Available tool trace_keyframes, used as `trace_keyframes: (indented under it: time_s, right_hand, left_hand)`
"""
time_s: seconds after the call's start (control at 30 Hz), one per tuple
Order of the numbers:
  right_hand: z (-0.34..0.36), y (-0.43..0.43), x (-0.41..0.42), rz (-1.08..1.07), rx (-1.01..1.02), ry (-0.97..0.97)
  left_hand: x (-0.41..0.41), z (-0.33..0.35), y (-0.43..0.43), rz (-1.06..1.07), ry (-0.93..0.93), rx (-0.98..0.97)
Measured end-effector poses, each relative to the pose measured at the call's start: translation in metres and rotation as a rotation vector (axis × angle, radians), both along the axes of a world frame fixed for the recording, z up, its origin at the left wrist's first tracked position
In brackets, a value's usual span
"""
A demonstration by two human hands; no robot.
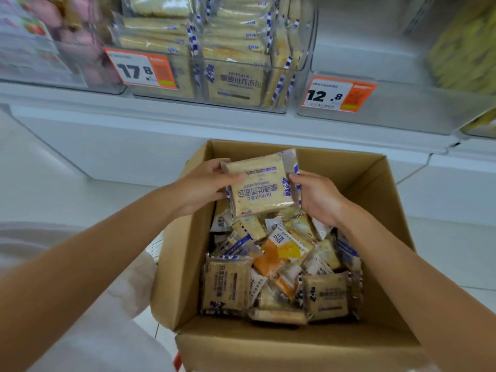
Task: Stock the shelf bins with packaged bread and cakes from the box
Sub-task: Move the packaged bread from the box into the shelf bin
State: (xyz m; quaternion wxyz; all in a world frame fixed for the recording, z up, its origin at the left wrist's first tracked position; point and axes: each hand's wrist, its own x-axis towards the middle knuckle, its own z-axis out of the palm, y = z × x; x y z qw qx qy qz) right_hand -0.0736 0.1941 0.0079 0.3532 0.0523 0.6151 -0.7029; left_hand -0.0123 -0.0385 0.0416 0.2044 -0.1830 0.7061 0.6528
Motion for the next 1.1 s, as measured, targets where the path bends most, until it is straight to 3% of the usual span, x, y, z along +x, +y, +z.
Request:
trace_keyframes:
  time_s: [0.07, 0.17, 0.3, 0.43, 0.5, 0.57, 0.63, 0.7, 0.8, 0.9, 1.0, 1.1]
  right_hand:
    - [0.011, -0.002, 0.001, 0.028, -0.043, 0.033]
    - [0.021, -0.004, 0.002, 0.066, -0.062, 0.094]
    - [0.027, -0.008, 0.000, -0.017, 0.142, 0.242]
    - [0.048, -0.020, -0.009, 0.241, 0.412, 0.504]
    - [0.051, -0.031, -0.011, 0.223, 0.378, 0.567]
    - [0.045, -0.032, -0.012, 0.077, 0.274, 0.452]
    - [0.037, -0.027, -0.010, 0.141, 0.338, 0.430]
    - [0.028, -0.025, -0.008, 0.310, 0.405, 0.483]
    - [0.021, -0.038, -0.003, 0.458, 0.323, 0.489]
    - [0.005, -0.045, -0.002, 0.343, 0.273, 0.454]
    - [-0.039, -0.028, 0.009, 0.058, 0.339, 0.336]
    - [-0.093, -0.027, 0.047, 0.363, 0.475, 0.191]
  left_hand:
    - [0.001, 0.006, 0.005, 0.160, -0.024, 0.167]
    - [0.003, 0.011, 0.008, 0.261, -0.013, 0.194]
    - [0.003, 0.019, -0.007, -0.004, -0.064, 0.019]
    - [-0.005, 0.032, -0.009, -0.169, 0.055, -0.221]
    - [-0.011, 0.031, -0.002, -0.127, 0.058, -0.154]
    - [-0.016, 0.026, -0.002, 0.048, 0.023, -0.028]
    - [-0.016, 0.020, -0.003, 0.074, -0.029, 0.023]
    - [-0.013, 0.017, -0.005, -0.174, -0.091, -0.128]
    - [-0.012, 0.014, -0.005, -0.524, -0.147, -0.327]
    - [-0.021, 0.013, -0.020, -0.305, -0.057, -0.369]
    - [-0.019, 0.010, -0.056, 0.010, -0.022, -0.115]
    - [-0.004, 0.007, -0.077, 0.130, -0.007, 0.081]
